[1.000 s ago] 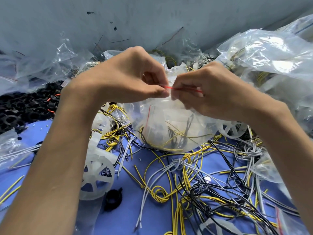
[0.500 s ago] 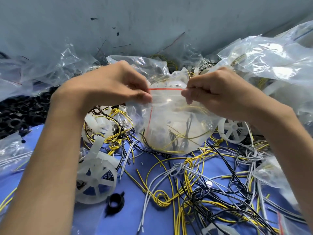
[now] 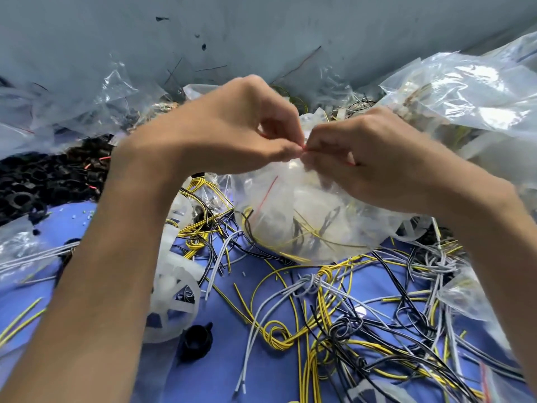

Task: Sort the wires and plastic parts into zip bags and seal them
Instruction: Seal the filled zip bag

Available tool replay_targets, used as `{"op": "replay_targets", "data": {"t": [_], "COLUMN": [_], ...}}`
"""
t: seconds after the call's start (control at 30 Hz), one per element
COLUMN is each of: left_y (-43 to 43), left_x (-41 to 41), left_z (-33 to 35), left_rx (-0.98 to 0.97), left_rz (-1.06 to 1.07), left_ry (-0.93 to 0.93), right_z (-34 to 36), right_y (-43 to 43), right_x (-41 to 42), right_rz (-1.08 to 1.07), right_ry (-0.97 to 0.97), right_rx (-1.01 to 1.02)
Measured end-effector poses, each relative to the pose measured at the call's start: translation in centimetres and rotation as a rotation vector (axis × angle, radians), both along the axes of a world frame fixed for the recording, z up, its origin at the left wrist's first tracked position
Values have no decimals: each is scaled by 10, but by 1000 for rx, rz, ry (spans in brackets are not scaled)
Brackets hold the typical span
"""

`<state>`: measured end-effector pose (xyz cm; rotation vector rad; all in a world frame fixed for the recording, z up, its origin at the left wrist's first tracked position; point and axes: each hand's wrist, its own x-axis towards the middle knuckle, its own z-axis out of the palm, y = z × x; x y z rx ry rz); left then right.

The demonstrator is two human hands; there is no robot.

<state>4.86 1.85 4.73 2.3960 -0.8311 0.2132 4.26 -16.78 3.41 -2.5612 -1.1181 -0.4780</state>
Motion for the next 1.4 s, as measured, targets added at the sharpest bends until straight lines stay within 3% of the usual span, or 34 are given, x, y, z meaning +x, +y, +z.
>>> {"op": "replay_targets", "data": {"t": [0.3,0.97,1.4], "left_y": [-4,42,67], "left_x": [-9,10,19], "left_z": [10,-9,-18], "left_rx": [37,-207,-254], "left_rz": [-63,-14,138], "left_ry": [-190,-21,-155], "right_z": [12,2,7], "right_y": [-6,-7,-11], "right_x": [-7,6,6], "right_rz": [-3,-105,-90], "right_ry": [-71,-76,21], "right_rx": [55,72,59]}}
